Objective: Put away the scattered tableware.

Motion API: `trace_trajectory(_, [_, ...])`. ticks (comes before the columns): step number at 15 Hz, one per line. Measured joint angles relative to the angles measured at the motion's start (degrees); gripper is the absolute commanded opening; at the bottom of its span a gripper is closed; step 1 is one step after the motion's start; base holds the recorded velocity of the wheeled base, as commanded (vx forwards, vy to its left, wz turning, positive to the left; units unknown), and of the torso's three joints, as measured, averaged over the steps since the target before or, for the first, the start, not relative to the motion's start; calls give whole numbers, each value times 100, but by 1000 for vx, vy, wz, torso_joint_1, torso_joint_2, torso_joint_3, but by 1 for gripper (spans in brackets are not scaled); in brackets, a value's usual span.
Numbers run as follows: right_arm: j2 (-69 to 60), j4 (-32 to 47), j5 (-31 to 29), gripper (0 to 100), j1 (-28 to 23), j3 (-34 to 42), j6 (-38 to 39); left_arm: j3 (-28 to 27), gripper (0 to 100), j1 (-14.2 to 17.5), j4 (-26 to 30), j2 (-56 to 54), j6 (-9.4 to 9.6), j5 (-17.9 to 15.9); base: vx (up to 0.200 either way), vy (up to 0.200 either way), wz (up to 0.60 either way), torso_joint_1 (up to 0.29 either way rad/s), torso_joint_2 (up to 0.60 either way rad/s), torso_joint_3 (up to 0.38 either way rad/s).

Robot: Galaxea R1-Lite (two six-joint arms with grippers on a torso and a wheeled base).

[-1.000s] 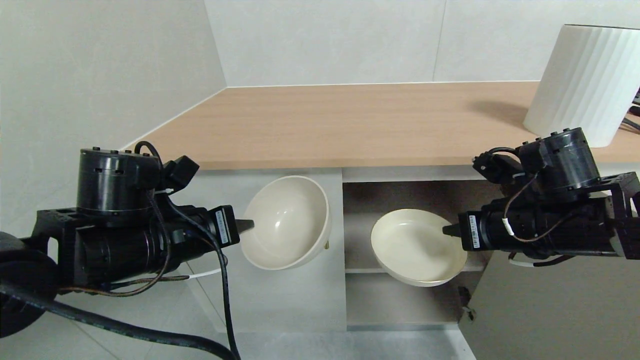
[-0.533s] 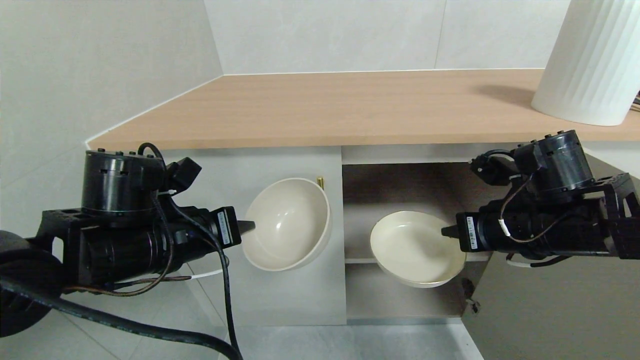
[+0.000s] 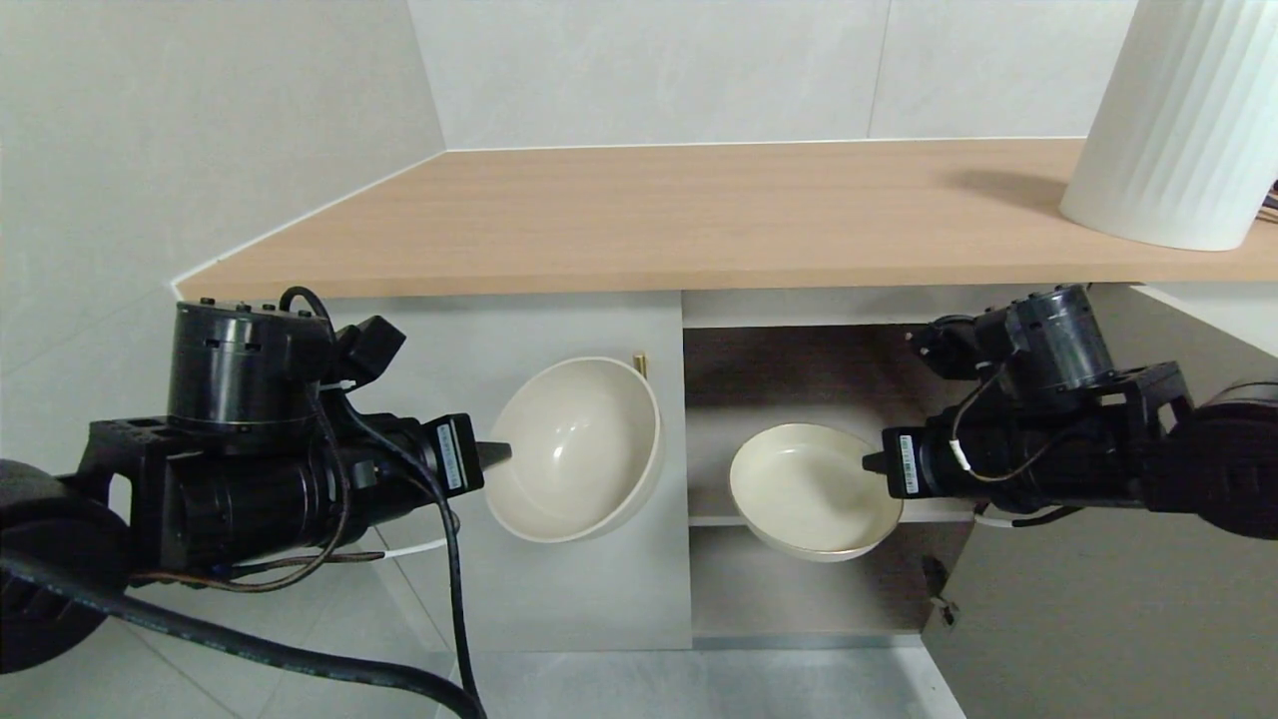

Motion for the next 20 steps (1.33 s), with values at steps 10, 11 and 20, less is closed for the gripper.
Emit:
trace_trajectory(10, [2542,-972,-962,0,-455,-1100,583,0,0,-28,0,24,0,0,0,0,0,0,0,0])
trace_trajectory(11, [2783,-1125,-1083,0,-500,-1263,701,0,0,-35,0,24,0,2,0,0,0,0,0,0])
trace_trajectory(20, [3961,-1309,-1562,0,-905,-2167,991,7,0,-90,6,45,0,7,0,0,0,0,0,0])
